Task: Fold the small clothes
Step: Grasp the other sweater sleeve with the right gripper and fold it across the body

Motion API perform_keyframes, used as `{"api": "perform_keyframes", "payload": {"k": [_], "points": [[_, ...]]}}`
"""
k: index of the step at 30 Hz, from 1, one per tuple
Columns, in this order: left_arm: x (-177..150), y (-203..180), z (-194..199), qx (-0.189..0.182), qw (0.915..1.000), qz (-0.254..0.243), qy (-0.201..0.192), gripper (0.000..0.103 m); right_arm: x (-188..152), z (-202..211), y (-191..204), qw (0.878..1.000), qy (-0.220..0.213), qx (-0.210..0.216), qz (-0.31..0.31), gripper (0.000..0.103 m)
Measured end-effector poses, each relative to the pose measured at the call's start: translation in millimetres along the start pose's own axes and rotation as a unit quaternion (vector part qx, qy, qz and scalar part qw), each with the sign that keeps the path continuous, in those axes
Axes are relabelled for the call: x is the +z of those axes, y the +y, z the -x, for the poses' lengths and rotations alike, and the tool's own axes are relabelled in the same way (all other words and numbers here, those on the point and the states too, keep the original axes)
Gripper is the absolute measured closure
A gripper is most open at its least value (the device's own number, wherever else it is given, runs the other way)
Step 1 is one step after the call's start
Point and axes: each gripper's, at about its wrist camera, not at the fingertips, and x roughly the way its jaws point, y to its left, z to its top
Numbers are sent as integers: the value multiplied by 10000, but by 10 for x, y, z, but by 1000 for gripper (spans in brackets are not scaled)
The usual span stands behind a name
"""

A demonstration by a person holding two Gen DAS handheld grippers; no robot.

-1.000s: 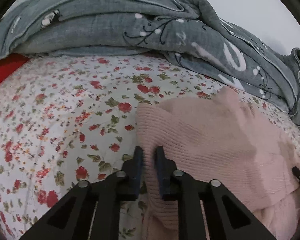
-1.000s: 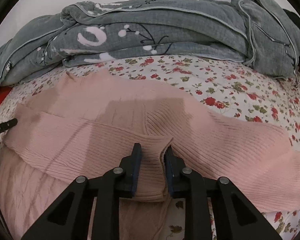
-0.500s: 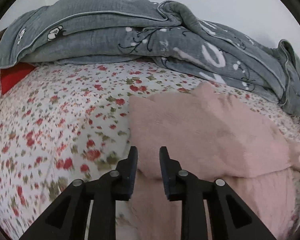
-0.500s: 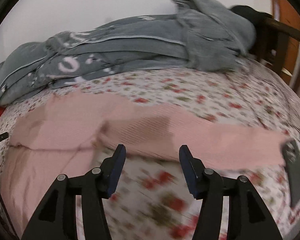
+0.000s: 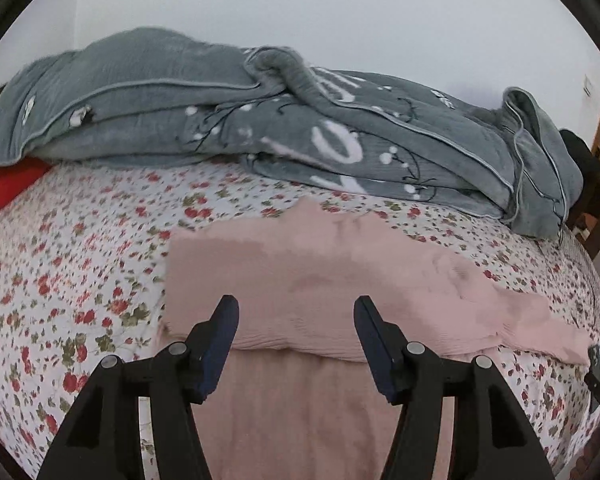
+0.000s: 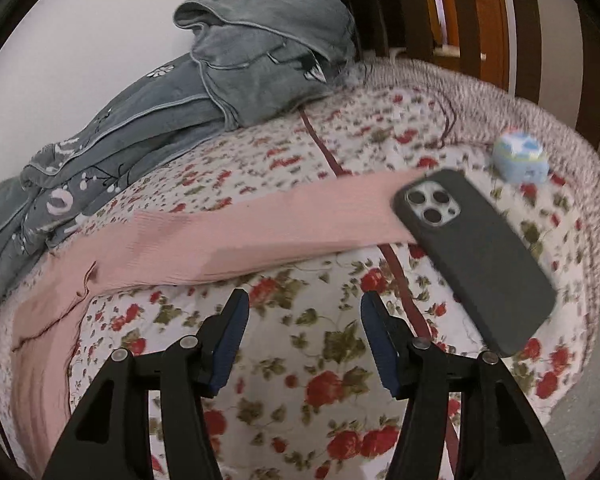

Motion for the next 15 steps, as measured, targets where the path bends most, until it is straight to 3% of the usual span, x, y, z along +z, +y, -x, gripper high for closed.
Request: {"api": "perform_keyframes", "payload": {"k": [9,13,14,15], "points": [[-20,-125,-179,-33,9998,-14,177,45,222,-301,-169,9959,-155,566,-691,46],[-57,-122,-286,-77,9995,35,299,45,300,-412,-164,9952,-204,545,-788,46],[-69,-118,-302,-71,9995,18,320,45,320,-437,-166,9953,-210,526,-785,47],[-80,-104,-308,-64,9994,8,333,45,342,-453,-165,9958,-239,444,-761,56]]}}
